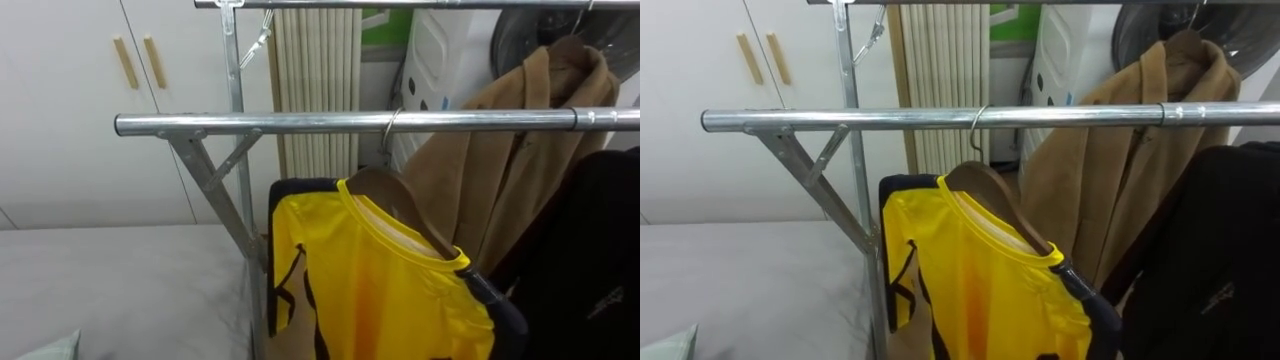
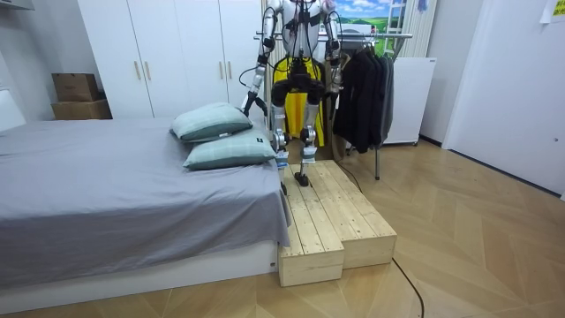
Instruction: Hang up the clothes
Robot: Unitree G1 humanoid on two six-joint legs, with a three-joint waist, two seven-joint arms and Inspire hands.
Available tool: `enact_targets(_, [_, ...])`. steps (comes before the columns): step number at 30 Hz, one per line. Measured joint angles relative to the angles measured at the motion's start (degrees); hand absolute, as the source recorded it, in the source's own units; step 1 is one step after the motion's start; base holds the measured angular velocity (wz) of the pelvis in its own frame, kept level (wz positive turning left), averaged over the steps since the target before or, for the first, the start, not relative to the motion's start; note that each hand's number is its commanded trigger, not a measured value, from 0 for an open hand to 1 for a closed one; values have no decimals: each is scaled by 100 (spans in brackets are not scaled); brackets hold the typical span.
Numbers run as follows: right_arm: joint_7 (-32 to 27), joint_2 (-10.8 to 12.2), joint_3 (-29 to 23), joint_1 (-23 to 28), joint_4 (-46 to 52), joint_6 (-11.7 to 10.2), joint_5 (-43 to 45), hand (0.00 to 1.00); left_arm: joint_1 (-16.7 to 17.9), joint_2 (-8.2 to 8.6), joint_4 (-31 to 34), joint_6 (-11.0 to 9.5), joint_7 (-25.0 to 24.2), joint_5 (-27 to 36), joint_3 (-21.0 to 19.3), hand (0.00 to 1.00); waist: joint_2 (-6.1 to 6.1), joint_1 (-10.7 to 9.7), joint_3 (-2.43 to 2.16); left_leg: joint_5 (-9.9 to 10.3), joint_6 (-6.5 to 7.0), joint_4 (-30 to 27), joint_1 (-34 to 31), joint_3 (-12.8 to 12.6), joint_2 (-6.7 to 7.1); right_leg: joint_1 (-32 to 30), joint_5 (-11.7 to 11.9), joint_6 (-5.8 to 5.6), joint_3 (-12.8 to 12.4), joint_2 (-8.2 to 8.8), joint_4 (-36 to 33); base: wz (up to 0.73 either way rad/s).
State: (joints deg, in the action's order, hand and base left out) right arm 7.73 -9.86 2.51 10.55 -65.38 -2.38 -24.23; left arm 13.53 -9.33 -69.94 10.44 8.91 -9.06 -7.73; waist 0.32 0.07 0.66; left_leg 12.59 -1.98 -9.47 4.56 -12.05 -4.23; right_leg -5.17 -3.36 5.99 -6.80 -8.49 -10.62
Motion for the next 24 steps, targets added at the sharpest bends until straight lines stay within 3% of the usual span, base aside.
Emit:
enact_targets(9, [57, 20, -155, -21, -105, 63, 29, 0, 2, -4, -1, 52, -489, 2, 3, 0, 30, 3, -18, 9, -18, 0, 34, 11, 3, 15, -9, 9, 0, 0, 2, 0])
enact_targets(24, [53, 21, -141, -44, -126, 65, 29, 0, 3, -15, -19, 80, -782, 1, 160, 0, 57, 12, 7, 53, -5, 12, 64, -1, -1, 14, -49, -3, -17, -12, -3, 0])
